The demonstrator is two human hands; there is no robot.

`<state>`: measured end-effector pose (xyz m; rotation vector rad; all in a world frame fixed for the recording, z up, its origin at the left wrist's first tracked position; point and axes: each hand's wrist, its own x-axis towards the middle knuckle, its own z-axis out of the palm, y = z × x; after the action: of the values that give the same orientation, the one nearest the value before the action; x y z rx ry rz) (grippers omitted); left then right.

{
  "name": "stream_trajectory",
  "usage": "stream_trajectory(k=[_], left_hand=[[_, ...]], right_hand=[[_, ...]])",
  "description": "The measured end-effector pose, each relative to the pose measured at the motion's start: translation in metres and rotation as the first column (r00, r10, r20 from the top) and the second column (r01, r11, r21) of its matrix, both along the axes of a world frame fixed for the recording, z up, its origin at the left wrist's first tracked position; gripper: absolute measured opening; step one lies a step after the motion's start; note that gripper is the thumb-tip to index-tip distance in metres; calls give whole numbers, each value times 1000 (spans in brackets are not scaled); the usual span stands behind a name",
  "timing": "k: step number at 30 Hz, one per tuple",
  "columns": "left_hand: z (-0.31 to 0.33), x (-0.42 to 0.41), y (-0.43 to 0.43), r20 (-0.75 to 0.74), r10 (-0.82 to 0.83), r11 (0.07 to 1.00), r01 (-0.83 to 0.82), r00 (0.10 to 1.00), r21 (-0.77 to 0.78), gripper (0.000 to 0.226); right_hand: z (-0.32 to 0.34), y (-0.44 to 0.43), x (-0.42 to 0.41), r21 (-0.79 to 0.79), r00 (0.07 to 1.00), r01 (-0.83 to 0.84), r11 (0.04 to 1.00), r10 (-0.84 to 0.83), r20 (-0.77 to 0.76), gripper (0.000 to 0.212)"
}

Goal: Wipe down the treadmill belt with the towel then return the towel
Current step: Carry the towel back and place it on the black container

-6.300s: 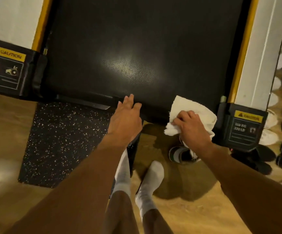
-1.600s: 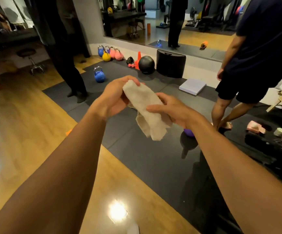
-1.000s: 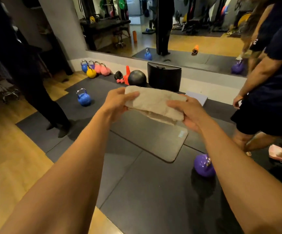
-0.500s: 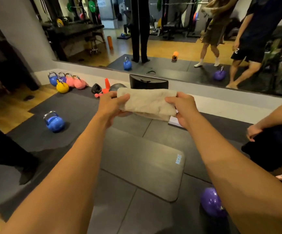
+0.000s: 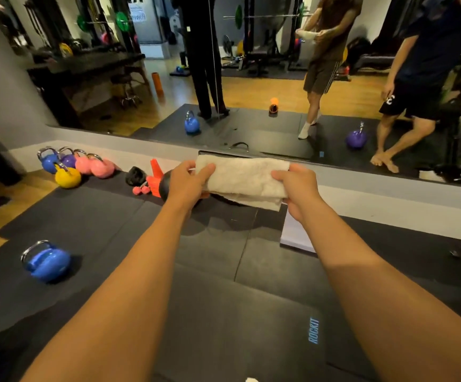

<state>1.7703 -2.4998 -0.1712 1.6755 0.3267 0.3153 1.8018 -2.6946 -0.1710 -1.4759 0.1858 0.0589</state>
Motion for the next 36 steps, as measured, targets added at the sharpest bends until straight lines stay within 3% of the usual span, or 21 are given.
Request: stream_trajectory(k=[8, 12, 16, 20, 24, 27, 31, 36], left_hand=[[-20, 205, 57, -66, 43, 999, -44, 997, -20, 30], [-43, 307, 91, -89, 11, 999, -16, 996, -52, 20], [-65, 404, 125, -115, -101, 989, 88, 988, -117, 24], [-84, 488, 142, -200, -180, 978, 153, 963, -144, 24], [-118, 567, 155, -328, -221, 972, 178, 918, -155, 26], [-150, 627, 163, -383, -218, 975, 185, 898, -122, 24], [-204, 698, 173, -490, -221, 975, 191, 843, -111, 18], [-266, 753, 187, -567, -219, 975, 191, 794, -109, 30]], right_hand=[[-5, 64, 194, -23, 999, 30, 999, -30, -15, 14], [-31, 97, 291, -71, 995, 87, 994, -90, -50, 11], [-59, 124, 380, -155, 989, 116, 981, -129, -78, 9], [-83, 142, 455, -209, 977, 92, 974, -129, -171, 14], [-115, 153, 526, -133, 941, 102, 986, -139, -308, 14], [-144, 157, 583, -16, 908, 76, 997, -76, -411, 32], [-201, 171, 654, -61, 887, -24, 998, -7, -463, 66], [-254, 185, 706, -161, 875, 21, 987, -96, -474, 54]])
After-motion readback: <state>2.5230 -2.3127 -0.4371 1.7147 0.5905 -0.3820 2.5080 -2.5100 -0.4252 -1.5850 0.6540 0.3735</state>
